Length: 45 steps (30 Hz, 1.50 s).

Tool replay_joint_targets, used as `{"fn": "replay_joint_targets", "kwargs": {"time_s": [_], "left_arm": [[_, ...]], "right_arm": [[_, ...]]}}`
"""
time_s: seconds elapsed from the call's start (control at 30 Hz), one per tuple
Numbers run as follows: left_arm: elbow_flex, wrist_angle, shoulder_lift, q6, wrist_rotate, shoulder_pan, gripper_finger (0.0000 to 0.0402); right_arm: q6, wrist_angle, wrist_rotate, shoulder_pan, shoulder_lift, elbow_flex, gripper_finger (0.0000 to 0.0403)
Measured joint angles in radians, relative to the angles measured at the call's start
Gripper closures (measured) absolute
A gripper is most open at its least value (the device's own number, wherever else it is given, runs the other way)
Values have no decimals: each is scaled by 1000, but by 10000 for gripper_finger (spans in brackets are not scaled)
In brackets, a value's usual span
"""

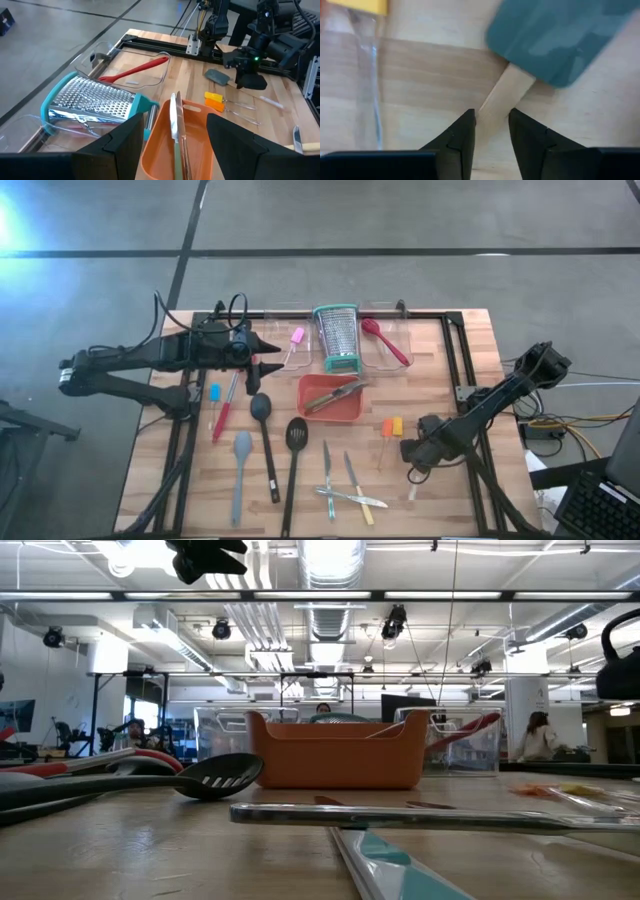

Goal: Pick & Place Kitchen Items
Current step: Put the gray spatula into the left transparent bin

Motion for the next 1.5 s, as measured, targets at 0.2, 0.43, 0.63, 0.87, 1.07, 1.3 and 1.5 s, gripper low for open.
{"fn": "replay_joint_targets", "kwargs": {"time_s": [0.2,0.43,0.63,0.87,1.07,1.3,1.5], "left_arm": [[0,2,0,1,0,0,179],[0,4,0,17,-3,0,179],[0,5,0,28,-4,0,179],[0,10,0,29,-4,0,179],[0,10,0,29,-4,0,179],[0,10,0,49,-4,0,179],[0,9,0,52,-4,0,179]], "right_arm": [[-2,-22,-35,22,-10,-3,353],[2,-23,-36,22,-22,3,395],[10,-26,-37,23,-43,-1,396],[16,-35,-36,23,-51,7,396],[5,-91,-16,25,-49,50,396],[-6,-225,40,31,-66,133,396],[-6,-358,79,34,-74,211,395]]}}
